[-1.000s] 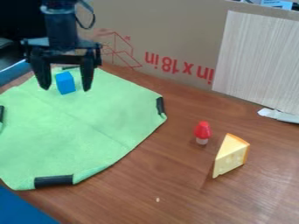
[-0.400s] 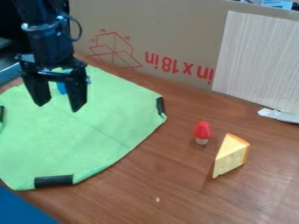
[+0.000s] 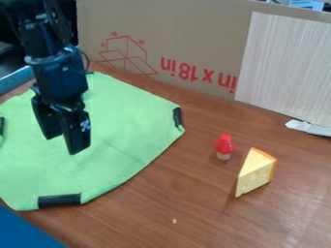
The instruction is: Fold cloth from right to left
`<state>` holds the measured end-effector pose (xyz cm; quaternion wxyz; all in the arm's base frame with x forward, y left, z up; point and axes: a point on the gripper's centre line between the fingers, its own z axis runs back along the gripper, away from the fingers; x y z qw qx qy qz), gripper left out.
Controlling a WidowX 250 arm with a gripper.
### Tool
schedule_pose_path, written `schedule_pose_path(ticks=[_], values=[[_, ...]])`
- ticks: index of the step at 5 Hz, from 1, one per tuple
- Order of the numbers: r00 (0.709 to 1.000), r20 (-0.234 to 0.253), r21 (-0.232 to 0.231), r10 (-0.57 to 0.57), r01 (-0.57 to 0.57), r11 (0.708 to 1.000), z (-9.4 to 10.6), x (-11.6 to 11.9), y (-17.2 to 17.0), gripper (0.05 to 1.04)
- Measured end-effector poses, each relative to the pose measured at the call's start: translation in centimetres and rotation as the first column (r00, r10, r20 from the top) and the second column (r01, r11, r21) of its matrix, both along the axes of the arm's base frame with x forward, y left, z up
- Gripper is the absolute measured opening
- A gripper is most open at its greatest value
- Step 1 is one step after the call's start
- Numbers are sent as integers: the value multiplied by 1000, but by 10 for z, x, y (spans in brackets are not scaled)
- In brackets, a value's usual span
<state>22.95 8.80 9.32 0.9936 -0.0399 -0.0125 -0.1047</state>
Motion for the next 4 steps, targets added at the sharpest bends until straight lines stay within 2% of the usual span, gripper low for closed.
schedule_pose_path(ticks=[1,2,4], values=[[989,20,7,-144,144,990,-7,-13,-7,1000],[980,-5,26,-200,200,979,-21,-21,-16,1000],[958,0,87,-288,287,954,-36,-36,-34,1000]])
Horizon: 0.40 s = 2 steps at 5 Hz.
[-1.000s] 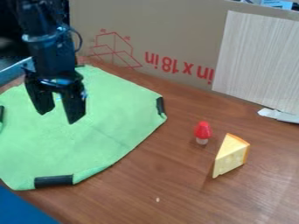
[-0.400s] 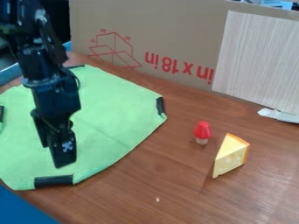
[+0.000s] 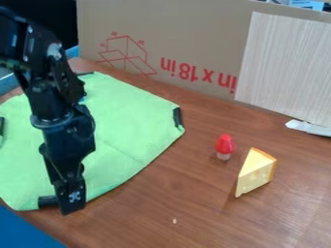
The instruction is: Fold cloth from right to left
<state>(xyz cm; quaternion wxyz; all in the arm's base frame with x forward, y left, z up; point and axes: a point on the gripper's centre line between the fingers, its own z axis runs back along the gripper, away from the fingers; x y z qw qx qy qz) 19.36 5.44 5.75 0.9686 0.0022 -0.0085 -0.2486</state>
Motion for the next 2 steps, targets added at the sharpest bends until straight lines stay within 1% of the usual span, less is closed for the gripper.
schedule_pose_path(ticks=[2], values=[[1000,5,45,-29,29,999,-7,-8,2,1000]])
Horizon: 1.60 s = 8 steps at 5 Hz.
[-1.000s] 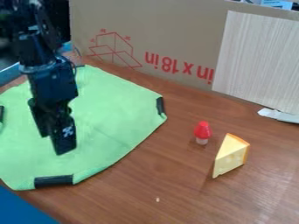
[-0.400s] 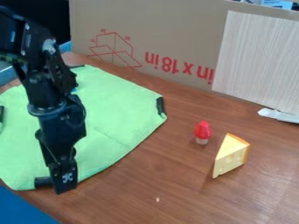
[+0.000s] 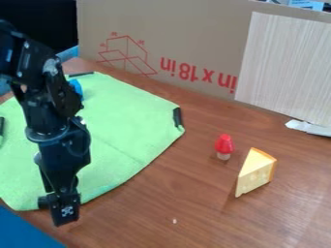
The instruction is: Fold cloth from right to left
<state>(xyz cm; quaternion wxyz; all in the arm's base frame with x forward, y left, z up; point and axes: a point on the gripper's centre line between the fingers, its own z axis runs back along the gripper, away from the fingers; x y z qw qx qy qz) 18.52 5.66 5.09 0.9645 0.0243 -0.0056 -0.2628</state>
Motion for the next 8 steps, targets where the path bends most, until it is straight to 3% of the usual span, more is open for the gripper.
schedule_pose_path(ticks=[3,5,6,7,8], values=[[999,-16,36,51,-50,998,-7,8,13,957],[993,3,63,119,-119,991,-11,4,17,374],[992,15,56,127,-128,990,-10,5,17,168],[987,5,7,163,-163,987,0,6,21,80],[973,27,-62,230,-228,972,24,28,39,70]])
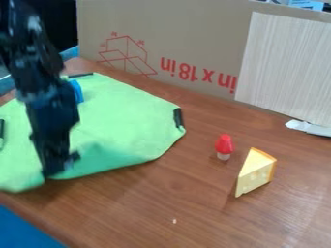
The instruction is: Fold cloth from right to left
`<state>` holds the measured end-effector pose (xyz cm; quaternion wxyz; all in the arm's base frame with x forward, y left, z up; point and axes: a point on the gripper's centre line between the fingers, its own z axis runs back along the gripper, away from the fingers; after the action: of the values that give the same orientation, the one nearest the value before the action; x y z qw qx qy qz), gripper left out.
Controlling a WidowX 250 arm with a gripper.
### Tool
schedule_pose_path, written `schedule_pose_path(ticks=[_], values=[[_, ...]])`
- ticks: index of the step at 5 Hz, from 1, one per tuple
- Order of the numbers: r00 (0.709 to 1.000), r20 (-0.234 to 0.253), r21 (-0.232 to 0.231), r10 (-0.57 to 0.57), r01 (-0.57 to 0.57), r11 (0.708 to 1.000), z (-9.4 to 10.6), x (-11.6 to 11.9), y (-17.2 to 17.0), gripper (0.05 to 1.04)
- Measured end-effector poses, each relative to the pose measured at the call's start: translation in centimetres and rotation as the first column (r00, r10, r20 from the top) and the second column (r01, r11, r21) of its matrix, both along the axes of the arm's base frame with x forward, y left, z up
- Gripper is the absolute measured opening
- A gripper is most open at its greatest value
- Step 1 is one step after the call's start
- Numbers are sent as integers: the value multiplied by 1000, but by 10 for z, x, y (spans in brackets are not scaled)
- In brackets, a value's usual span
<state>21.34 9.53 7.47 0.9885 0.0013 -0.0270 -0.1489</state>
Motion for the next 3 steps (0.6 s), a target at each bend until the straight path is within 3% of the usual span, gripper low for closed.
schedule_pose_path(ticks=[1,2,3], values=[[998,-24,-22,50,-51,998,13,16,19,69],[993,-98,10,73,-72,997,18,33,47,69],[991,-134,70,13,-3,998,22,45,73,69]])
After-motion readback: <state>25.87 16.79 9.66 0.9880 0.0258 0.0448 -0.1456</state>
